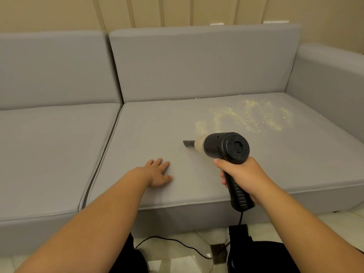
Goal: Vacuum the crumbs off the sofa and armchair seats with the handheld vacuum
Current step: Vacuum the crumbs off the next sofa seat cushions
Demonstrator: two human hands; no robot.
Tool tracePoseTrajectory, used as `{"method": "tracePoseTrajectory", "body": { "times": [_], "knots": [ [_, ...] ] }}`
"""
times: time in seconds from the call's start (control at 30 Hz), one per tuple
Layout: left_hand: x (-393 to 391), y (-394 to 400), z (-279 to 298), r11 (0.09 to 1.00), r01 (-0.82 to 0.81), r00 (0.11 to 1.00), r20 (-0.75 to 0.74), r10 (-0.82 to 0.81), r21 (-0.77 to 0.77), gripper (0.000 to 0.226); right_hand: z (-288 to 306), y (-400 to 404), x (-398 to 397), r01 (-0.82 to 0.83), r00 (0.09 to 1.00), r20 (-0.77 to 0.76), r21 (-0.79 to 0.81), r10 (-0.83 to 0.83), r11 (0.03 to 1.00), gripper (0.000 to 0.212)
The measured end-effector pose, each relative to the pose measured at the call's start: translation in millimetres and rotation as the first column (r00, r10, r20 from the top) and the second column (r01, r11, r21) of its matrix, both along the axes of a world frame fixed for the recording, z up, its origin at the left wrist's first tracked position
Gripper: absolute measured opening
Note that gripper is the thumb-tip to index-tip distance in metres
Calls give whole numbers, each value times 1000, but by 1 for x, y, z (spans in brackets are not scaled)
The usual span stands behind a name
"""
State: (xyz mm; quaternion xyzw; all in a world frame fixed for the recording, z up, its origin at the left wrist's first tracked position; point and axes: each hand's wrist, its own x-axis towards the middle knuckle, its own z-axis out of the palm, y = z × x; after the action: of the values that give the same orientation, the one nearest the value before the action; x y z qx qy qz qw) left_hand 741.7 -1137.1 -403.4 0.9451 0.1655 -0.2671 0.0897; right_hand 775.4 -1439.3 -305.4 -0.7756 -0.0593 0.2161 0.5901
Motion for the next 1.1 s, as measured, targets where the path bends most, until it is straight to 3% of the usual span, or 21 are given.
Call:
{"method": "tracePoseTrajectory", "body": {
  "times": [0.77, 1.1],
  "knots": [
    [37, -54, 6, 991, 131, 991, 9, -131, 21, 77, 19, -53, -14, -125, 989, 53, -188, 137, 974, 24],
    [75, -70, 11, 985, 168, 986, -4, -168, 24, 75, -9, -44, 3, -28, 974, 202, -340, 102, 940, 18]
  ]
}}
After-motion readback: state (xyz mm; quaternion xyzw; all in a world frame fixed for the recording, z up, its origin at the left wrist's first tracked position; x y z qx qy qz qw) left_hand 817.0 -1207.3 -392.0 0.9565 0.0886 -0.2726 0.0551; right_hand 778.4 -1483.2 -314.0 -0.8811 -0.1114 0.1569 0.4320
